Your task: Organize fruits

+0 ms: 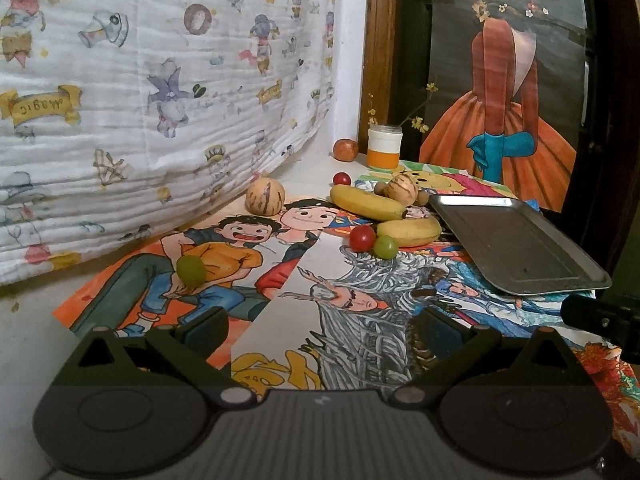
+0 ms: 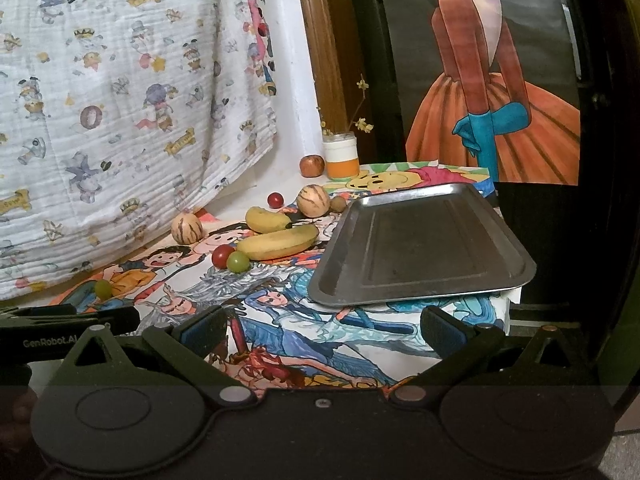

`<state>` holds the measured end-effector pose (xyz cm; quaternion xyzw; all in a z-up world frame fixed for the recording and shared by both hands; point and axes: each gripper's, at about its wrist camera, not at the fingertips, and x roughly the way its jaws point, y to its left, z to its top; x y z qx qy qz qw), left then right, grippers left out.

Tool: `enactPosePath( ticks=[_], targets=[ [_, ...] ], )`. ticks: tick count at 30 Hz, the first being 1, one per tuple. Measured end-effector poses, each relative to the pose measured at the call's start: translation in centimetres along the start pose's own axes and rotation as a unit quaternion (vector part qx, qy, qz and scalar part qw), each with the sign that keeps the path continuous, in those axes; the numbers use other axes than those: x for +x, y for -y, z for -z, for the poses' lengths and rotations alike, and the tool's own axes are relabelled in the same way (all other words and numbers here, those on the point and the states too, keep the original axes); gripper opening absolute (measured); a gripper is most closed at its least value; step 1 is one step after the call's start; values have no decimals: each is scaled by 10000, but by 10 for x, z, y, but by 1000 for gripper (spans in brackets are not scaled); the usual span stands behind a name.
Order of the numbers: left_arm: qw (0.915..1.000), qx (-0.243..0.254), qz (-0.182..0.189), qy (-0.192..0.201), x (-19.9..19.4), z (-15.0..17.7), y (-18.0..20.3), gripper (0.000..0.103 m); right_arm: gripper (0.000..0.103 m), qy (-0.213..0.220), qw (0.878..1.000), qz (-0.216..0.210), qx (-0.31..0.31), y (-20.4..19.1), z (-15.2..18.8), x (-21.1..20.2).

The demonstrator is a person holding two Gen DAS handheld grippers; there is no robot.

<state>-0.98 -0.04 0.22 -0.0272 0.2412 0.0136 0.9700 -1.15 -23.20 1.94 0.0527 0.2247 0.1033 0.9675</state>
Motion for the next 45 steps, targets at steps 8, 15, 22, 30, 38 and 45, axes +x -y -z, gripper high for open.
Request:
enactPosePath(
  ticks=[8, 15, 22, 30, 38, 45],
  targets=[
    [9999, -84, 36, 50, -12, -2, 1, 103, 103, 142, 9999, -15, -71, -6, -1, -11],
    [9990, -419, 32, 143, -36, -19, -18, 103, 103, 512, 9978, -187, -367, -13, -21, -46],
    [9985, -198, 404, 326, -55, -64, -46, 103, 103, 657, 9884, -712, -1166, -21, -77, -75],
    [9983, 20, 526, 256, -28, -103, -58, 103, 103, 324, 9846, -1155, -1276, -10, -152, -31],
    [9979, -204, 591, -169, 43, -115, -69, 103, 103, -194, 9786, -1776, -1021, 3, -202, 61],
    [9960, -765, 179, -414, 109, -125, -80, 103, 102, -633, 9717, -1852, -1321, -1, -196, 145]
  ],
)
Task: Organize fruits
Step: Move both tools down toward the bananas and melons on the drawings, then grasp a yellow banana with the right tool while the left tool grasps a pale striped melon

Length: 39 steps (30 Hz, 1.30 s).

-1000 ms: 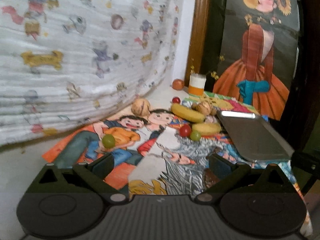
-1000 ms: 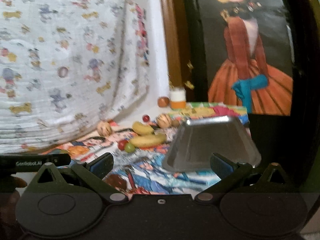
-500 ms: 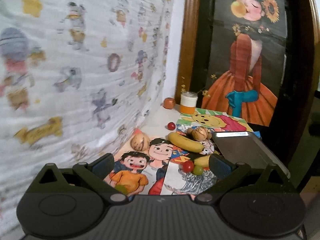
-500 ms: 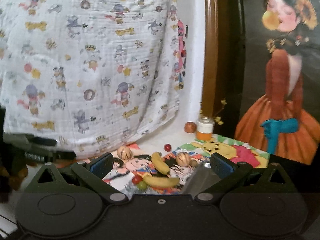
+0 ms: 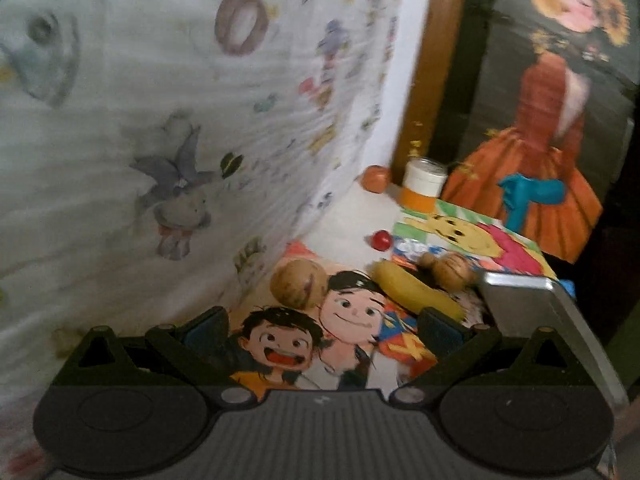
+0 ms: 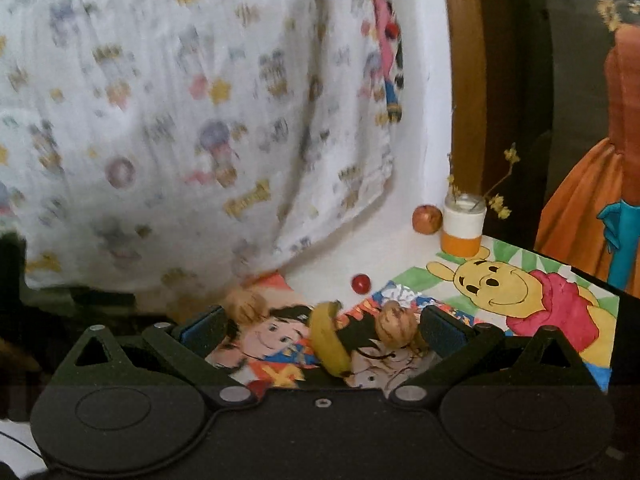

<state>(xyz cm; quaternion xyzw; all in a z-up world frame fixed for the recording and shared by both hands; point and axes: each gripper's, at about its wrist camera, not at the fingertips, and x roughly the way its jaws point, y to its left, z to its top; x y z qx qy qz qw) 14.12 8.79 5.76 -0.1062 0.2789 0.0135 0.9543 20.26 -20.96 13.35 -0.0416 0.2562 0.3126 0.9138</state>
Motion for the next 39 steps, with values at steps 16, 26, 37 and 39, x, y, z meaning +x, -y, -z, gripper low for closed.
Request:
enactPosePath(
  ticks=[16, 26, 37, 39],
  targets=[
    [9967, -334, -685, -281, 93, -4, 17, 97, 83, -958, 9907, -362, -902, 9, 34, 123],
    [9941, -464, -887, -410, 128, -5, 14, 82, 60, -1027, 9916, -206, -756, 4, 39, 173],
    [9924, -481, -1053, -409, 146, -4, 7, 69, 43, -1193, 9911, -307, -506, 6, 47, 206],
    [9929, -470, -1022, -393, 148, -4, 8, 69, 42, -1164, 9913, -299, -533, 4, 47, 208]
  ],
)
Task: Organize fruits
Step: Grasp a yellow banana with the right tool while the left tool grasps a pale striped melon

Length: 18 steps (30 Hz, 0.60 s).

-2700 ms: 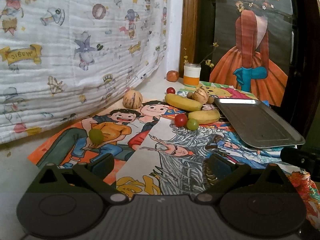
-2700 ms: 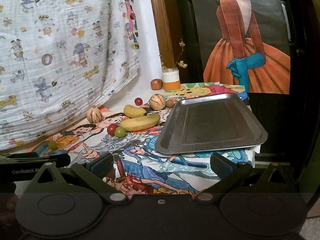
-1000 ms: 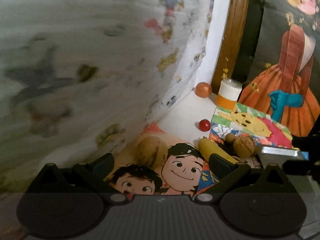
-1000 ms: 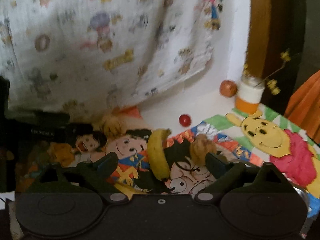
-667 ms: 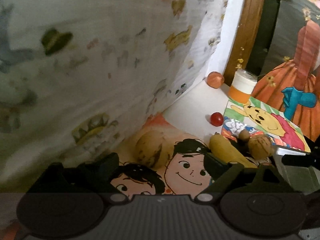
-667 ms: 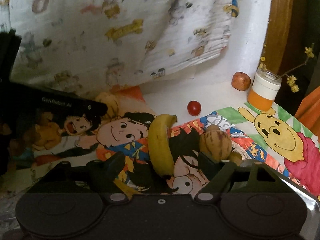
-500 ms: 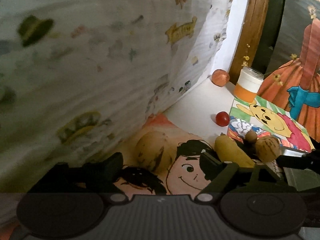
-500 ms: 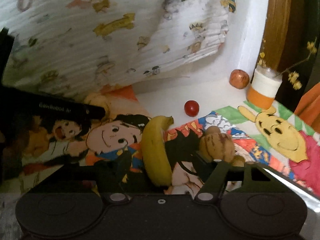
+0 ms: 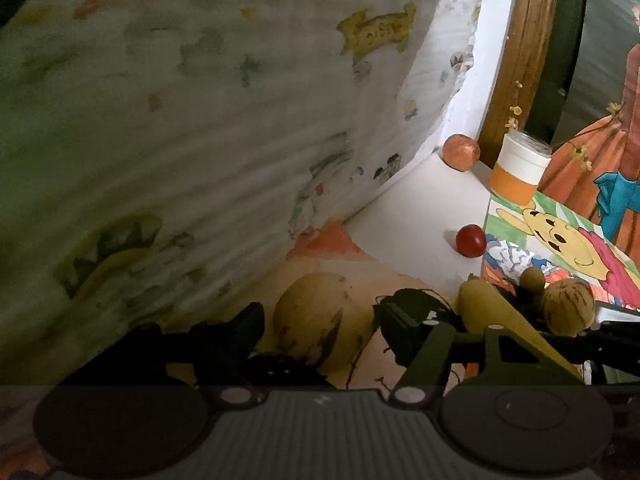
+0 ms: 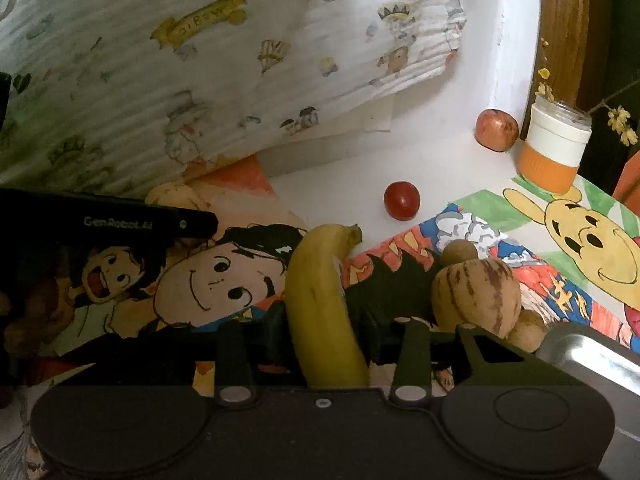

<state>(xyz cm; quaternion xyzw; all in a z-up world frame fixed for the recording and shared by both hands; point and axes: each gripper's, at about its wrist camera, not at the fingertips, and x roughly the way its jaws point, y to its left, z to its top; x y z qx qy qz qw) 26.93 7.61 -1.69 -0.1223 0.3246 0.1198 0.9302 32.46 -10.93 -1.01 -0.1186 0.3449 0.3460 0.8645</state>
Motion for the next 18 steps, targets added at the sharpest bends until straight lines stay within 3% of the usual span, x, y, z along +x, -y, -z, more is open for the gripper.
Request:
enactPosePath(
  ticks=[9, 11, 18],
  targets=[
    [9999, 112, -119, 57, 2, 3, 7, 70, 38, 83, 9999, 36, 76, -2, -2, 6],
    [9997, 128, -174, 68, 2, 3, 7, 58, 38, 90, 9999, 33, 59, -3, -2, 5],
    [9998, 75, -167, 51, 0, 2, 6, 56, 35, 38, 9998, 168, -83, -10, -4, 5]
  ],
)
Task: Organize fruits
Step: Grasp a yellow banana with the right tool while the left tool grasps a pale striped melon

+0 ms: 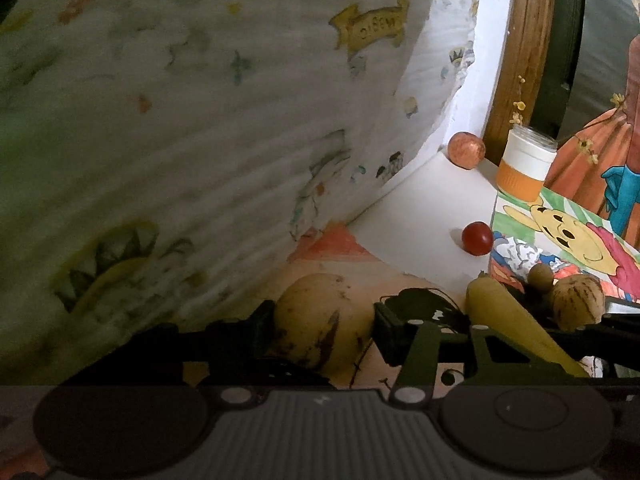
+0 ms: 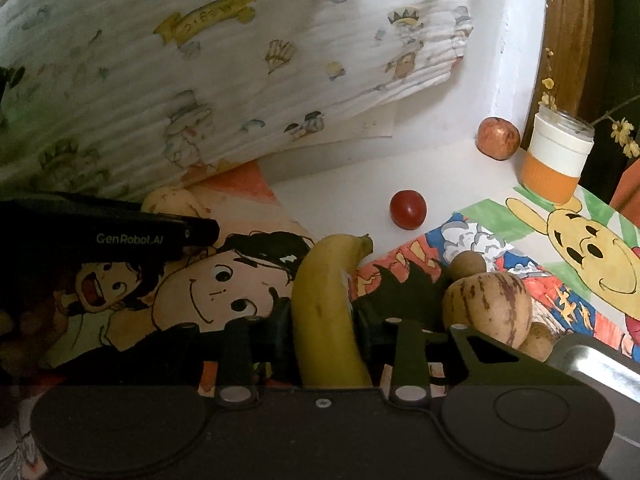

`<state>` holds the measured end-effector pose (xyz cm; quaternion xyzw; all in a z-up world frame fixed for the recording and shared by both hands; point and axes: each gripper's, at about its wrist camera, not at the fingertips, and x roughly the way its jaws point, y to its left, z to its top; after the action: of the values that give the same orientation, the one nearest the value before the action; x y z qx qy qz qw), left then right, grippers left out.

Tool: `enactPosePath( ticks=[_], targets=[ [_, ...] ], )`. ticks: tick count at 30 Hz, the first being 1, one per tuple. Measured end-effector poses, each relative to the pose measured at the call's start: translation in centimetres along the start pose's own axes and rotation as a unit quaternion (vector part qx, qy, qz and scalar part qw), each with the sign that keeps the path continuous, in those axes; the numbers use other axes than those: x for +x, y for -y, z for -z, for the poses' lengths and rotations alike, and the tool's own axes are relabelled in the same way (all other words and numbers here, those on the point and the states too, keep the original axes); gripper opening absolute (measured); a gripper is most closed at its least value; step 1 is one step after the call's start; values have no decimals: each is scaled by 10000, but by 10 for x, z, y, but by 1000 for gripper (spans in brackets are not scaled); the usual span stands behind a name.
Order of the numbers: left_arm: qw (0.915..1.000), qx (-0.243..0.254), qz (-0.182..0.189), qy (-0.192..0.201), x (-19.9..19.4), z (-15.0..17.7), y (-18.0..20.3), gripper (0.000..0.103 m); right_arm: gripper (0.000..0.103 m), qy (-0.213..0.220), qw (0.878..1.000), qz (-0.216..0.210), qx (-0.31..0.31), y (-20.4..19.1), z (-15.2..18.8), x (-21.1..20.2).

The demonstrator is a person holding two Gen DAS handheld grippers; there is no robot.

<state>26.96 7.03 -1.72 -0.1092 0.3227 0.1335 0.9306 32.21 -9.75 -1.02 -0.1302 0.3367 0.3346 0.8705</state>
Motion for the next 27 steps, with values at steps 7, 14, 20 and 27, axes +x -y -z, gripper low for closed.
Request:
enactPosePath(
  ticks=[7, 14, 20, 27],
  targets=[
    [9994, -182, 225, -189, -11, 1, -1, 56, 34, 181, 9997, 107, 147, -6, 7, -20],
    [9992, -177, 339, -94, -37, 3, 15, 56, 34, 707, 9955, 462, 432, -14, 28, -79],
    [9988, 52, 486, 6, -60, 1, 47, 56, 34, 1169, 9860, 906, 764, 9, 50, -133],
    [9952, 332, 922, -78, -73, 8, 99, 56, 34, 1264, 9792, 1272, 947, 48, 68, -159]
  ],
)
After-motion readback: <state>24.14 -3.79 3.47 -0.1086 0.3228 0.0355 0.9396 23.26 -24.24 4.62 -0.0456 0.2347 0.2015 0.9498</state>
